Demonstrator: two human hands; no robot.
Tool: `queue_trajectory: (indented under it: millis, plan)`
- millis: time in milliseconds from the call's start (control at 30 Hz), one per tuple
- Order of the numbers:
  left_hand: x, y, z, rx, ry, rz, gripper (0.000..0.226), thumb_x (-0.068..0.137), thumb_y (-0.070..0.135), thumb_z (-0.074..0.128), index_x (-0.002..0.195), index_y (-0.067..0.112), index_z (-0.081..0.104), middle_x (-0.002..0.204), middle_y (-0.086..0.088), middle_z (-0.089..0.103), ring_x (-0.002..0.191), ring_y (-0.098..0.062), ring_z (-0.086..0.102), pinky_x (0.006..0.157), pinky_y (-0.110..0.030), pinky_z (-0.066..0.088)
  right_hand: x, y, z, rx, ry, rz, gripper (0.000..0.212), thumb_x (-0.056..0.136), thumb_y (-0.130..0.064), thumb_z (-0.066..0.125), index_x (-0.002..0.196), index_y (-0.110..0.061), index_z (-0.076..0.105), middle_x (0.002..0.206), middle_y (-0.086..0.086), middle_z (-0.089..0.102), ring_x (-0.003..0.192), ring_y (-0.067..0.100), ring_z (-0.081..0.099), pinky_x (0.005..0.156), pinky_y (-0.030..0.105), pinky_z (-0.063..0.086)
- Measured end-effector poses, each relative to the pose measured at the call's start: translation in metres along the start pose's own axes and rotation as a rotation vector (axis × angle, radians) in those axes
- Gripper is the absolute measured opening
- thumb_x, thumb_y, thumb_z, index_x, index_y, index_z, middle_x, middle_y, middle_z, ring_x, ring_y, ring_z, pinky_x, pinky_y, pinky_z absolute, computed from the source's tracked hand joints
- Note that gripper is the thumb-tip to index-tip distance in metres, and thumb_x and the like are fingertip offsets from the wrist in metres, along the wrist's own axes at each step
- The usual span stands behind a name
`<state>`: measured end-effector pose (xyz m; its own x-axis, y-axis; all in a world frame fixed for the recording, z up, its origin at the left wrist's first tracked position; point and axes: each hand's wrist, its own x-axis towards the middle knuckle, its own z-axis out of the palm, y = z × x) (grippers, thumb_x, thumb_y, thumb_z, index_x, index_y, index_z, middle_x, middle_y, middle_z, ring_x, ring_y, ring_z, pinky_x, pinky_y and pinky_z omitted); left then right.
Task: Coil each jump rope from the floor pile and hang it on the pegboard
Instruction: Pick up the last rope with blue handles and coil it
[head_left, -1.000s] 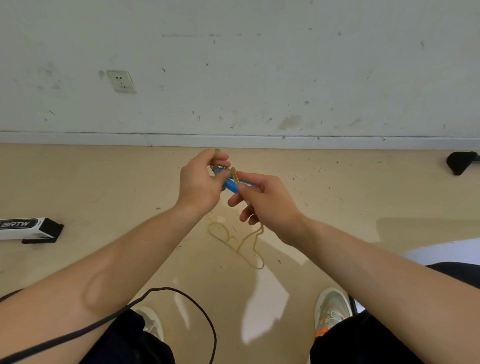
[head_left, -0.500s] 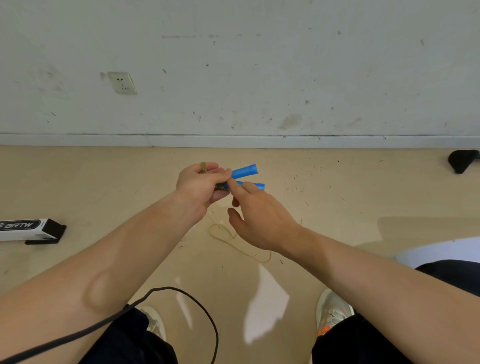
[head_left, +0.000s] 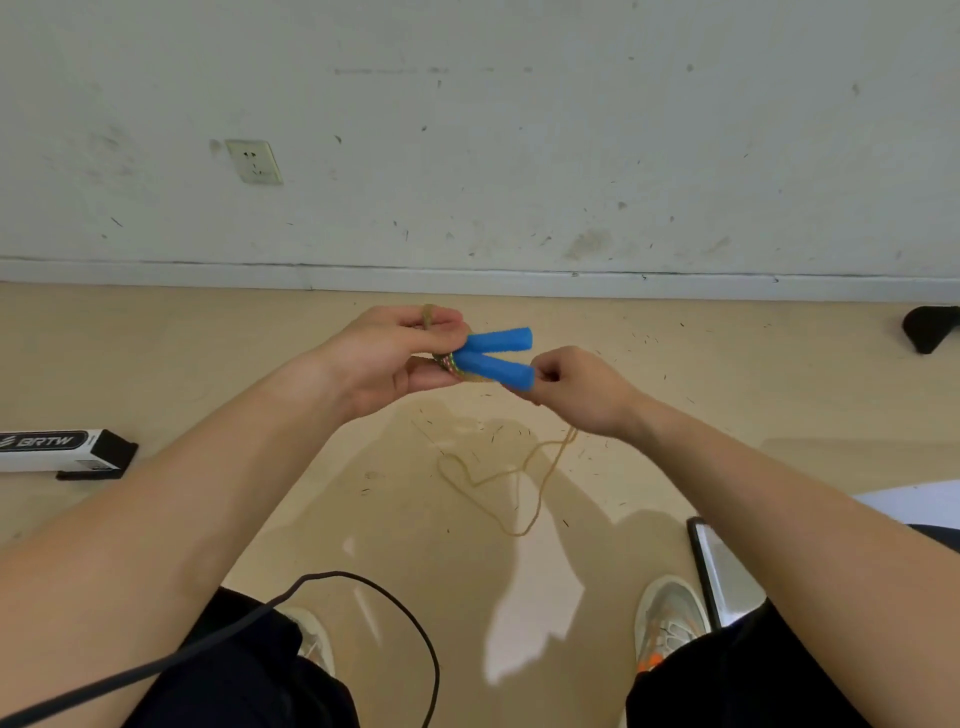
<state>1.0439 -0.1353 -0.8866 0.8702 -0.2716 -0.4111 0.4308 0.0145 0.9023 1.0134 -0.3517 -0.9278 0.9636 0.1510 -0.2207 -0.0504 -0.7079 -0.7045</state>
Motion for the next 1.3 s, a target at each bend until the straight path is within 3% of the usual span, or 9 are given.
queue_trajectory:
  millis: [100, 200, 367, 733, 867, 967, 1100, 1200, 1300]
  plan:
    - [-0.004, -0.001, -0.001, 0.201, -0.111, 0.03, 0.031, 0.088, -0.002, 0.07, 0.117, 0.004, 0.063, 0.107, -0.005, 0.068, 0.087, -0.017, 0.074, 0.066, -0.027, 0.06, 0.003, 0.002, -0.011, 0.091, -0.037, 0.008, 0.043, 0.089, -0.042, 0.069, 0.064, -0.015, 0.046, 0.055, -0.008, 0.034, 0.049, 0.01, 0.027, 0.047, 0.021, 0.026]
    - [-0.004, -0.006, 0.001, 0.446, -0.144, 0.108, 0.031, 0.086, -0.002, 0.073, 0.115, 0.006, 0.064, 0.112, -0.007, 0.067, 0.092, -0.022, 0.074, 0.071, -0.034, 0.062, 0.005, 0.0, -0.013, 0.209, -0.034, -0.007, 0.033, 0.091, -0.036, 0.07, 0.068, -0.016, 0.058, 0.058, -0.011, 0.041, 0.051, 0.005, 0.034, 0.049, 0.015, 0.03]
    - [0.0, -0.017, 0.007, 0.71, -0.059, 0.226, 0.03, 0.088, 0.005, 0.071, 0.114, 0.017, 0.061, 0.108, 0.003, 0.064, 0.084, -0.017, 0.072, 0.072, -0.038, 0.063, 0.001, -0.011, -0.007, 0.52, -0.091, 0.063, 0.015, 0.094, -0.022, 0.065, 0.087, -0.01, 0.071, 0.069, -0.002, 0.051, 0.052, 0.012, 0.04, 0.055, 0.027, 0.04]
    - [0.011, -0.035, 0.019, 0.666, 0.255, 0.441, 0.031, 0.091, 0.007, 0.069, 0.118, 0.016, 0.056, 0.101, 0.008, 0.058, 0.084, -0.013, 0.065, 0.065, -0.028, 0.061, -0.021, -0.032, 0.013, 0.566, 0.044, 0.01, 0.017, 0.097, -0.02, 0.058, 0.098, -0.02, 0.075, 0.071, -0.001, 0.068, 0.047, 0.011, 0.046, 0.048, 0.026, 0.04]
    - [0.014, -0.039, 0.025, 0.425, 0.378, 0.445, 0.028, 0.09, 0.004, 0.069, 0.113, 0.014, 0.058, 0.1, 0.008, 0.06, 0.087, -0.018, 0.067, 0.068, -0.036, 0.062, -0.03, -0.037, 0.034, 0.38, 0.165, -0.08, 0.023, 0.101, -0.023, 0.048, 0.102, -0.032, 0.07, 0.075, 0.001, 0.071, 0.048, 0.01, 0.053, 0.051, 0.027, 0.048]
    - [0.015, -0.043, 0.03, 0.19, 0.398, 0.328, 0.025, 0.091, 0.0, 0.066, 0.112, 0.012, 0.058, 0.101, 0.004, 0.061, 0.094, -0.024, 0.069, 0.072, -0.039, 0.063, -0.029, -0.032, 0.045, -0.049, 0.24, -0.243, 0.023, 0.102, -0.02, 0.042, 0.116, -0.021, 0.061, 0.08, 0.001, 0.065, 0.062, 0.018, 0.056, 0.062, 0.036, 0.05]
    - [0.017, -0.04, 0.031, -0.056, 0.392, 0.139, 0.026, 0.093, 0.002, 0.066, 0.116, 0.003, 0.055, 0.099, -0.004, 0.06, 0.083, -0.021, 0.068, 0.072, -0.039, 0.062, -0.026, -0.028, 0.048, -0.641, 0.214, -0.27, 0.059, 0.098, -0.011, 0.041, 0.154, -0.018, 0.024, 0.106, 0.005, 0.056, 0.07, 0.03, 0.052, 0.053, 0.035, 0.036]
    - [0.015, -0.036, 0.031, -0.114, 0.349, 0.089, 0.04, 0.085, 0.006, 0.076, 0.117, 0.002, 0.053, 0.094, -0.003, 0.06, 0.078, -0.019, 0.068, 0.065, -0.034, 0.062, -0.029, -0.028, 0.054, -0.73, 0.202, -0.313, 0.066, 0.097, -0.014, 0.043, 0.156, -0.009, 0.014, 0.114, 0.006, 0.052, 0.069, 0.028, 0.053, 0.052, 0.034, 0.035]
    - [0.015, -0.035, 0.03, -0.12, 0.336, 0.091, 0.044, 0.081, 0.001, 0.079, 0.116, 0.003, 0.052, 0.094, -0.004, 0.058, 0.077, -0.02, 0.068, 0.065, -0.034, 0.062, -0.03, -0.029, 0.057, -0.488, 0.196, -0.32, 0.057, 0.102, -0.022, 0.041, 0.155, -0.014, 0.021, 0.112, 0.004, 0.053, 0.069, 0.025, 0.049, 0.057, 0.036, 0.04]
